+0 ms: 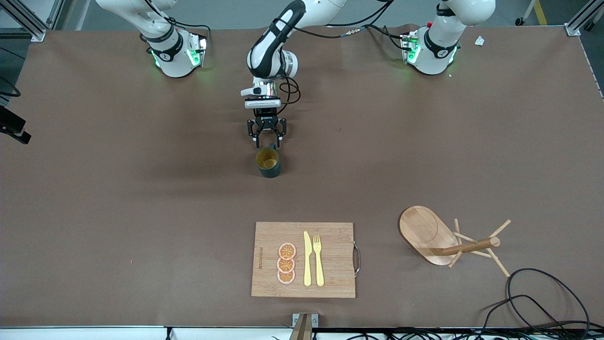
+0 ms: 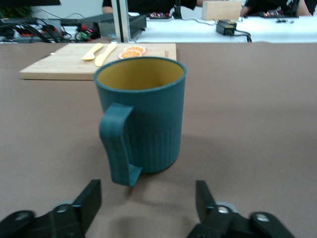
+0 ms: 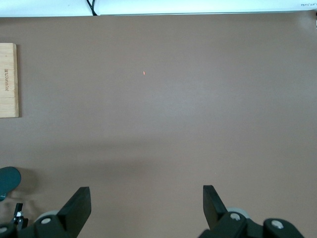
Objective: Transfer cup from left to right arm and place
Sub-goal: 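Set the mug down and open the left gripper, raising it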
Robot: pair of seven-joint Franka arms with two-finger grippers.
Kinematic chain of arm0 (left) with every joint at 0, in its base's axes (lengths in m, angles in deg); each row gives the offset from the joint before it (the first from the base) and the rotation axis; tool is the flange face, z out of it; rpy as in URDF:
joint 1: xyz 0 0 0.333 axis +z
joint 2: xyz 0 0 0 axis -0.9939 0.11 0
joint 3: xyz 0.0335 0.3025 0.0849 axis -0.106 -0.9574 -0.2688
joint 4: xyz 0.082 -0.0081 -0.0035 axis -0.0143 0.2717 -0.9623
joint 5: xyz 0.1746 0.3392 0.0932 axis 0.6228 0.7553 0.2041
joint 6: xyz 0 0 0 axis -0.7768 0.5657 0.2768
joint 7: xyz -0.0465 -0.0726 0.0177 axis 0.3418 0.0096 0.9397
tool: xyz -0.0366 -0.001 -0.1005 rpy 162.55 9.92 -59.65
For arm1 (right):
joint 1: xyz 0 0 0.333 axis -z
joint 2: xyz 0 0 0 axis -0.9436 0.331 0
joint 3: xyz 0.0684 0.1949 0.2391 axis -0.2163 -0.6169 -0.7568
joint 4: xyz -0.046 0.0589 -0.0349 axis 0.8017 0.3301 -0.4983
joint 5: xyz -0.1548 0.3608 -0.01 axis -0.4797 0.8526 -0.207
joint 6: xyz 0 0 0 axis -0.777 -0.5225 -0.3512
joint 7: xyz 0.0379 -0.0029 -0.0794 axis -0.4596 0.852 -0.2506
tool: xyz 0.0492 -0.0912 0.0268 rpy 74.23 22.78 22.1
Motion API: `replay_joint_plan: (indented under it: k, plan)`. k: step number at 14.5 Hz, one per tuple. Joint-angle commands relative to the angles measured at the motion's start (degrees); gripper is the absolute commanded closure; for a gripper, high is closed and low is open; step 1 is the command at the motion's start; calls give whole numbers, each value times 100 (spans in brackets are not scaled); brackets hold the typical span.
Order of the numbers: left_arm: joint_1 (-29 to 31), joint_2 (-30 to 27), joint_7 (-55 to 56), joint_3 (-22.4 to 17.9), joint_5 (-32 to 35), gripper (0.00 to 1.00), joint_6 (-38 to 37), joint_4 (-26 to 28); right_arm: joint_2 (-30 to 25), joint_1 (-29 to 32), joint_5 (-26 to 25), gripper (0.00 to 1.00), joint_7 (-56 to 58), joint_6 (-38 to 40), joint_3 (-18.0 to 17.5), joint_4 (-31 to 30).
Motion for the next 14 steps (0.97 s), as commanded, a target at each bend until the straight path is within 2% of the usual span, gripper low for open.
replay_joint_plan:
  k: [1, 3, 4, 6, 9, 12, 14]
  plan:
    - [-57, -206, 110, 355, -323, 0, -776, -52, -14, -34, -21, 0, -22, 44, 7, 9]
    - [-65, -566, 40, 514, -727, 0, -1164, -52, -6, -43, -21, 0, -31, 44, 7, 9]
    - [-65, -829, -13, 593, -1373, 0, -1557, -70, 21, -52, -21, 0, -31, 44, -11, -9]
    - [-57, -1216, -110, 594, -1800, 0, -1894, -79, 108, -191, -21, 0, -22, 44, -20, -18]
    - [66, -2085, -206, 568, -2424, 0, -2202, -44, 380, -429, -21, 0, -31, -26, -20, -9]
    - [618, -2807, -574, 559, -2995, 0, -2553, -26, 521, -596, -3, 0, 66, 71, -28, -70]
    - [1311, -3220, -916, 576, -3408, 0, -2651, -17, 741, -833, 6, 0, -22, 114, -37, -79]
